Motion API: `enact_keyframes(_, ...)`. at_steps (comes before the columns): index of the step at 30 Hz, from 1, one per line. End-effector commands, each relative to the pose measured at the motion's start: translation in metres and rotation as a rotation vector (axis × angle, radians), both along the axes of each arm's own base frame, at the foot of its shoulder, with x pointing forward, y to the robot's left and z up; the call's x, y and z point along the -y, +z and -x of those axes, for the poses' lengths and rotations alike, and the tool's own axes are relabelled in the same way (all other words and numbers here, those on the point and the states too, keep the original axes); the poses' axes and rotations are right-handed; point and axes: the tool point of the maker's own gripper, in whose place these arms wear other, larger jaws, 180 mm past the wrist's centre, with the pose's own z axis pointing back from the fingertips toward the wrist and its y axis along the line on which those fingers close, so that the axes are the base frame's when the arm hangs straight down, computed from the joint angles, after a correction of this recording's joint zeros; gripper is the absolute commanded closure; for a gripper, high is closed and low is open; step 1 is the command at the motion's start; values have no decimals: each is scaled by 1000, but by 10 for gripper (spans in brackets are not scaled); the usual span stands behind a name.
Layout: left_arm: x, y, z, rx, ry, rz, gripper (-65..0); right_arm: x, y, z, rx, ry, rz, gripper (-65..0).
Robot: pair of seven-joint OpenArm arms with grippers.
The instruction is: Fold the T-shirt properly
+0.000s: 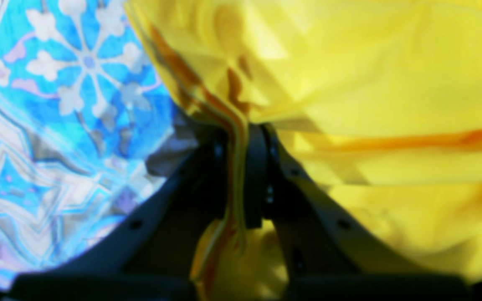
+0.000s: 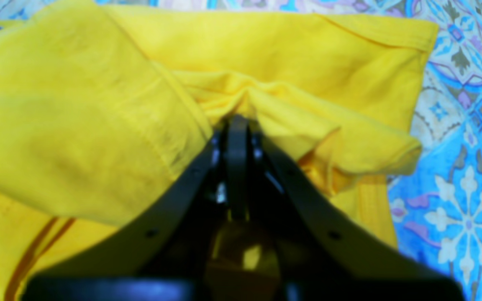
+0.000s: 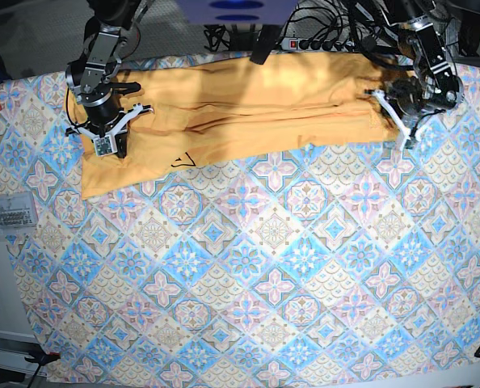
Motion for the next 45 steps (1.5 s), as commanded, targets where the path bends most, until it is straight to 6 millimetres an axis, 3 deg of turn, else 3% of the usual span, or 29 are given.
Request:
enact_keyframes(1, 2, 15, -13, 64, -13, -11, 0, -17, -40, 44, -255, 85, 32, 0)
enact_keyframes(5, 0, 35, -20, 101, -38, -57, 0, -17, -40, 44, -255, 86, 32, 0)
enact_keyframes(10, 10, 50, -30, 154, -45, -60, 0, -17, -40, 44, -255, 86, 32, 0)
enact_keyframes(16, 18, 56, -37, 144, -40, -55, 0, -17, -40, 44, -256, 86, 32, 0)
enact_keyframes(20, 36, 60, -50, 180, -27, -13, 0, -17, -40, 45, -258, 86, 31, 0)
enact_keyframes(31, 139, 74, -83, 258, -184, 162, 0, -23, -48, 52, -281, 89, 6, 0)
enact_keyframes(38, 173, 80, -86, 275, -286, 195, 0, -23, -48, 52, -281, 89, 6, 0)
enact_keyframes(41, 166, 95, -92, 324, -274, 172, 0, -23, -48, 52, -281, 89, 6, 0)
enact_keyframes(45, 128, 109, -108, 378, -168, 118, 0, -26, -48, 50, -278, 96, 5, 0)
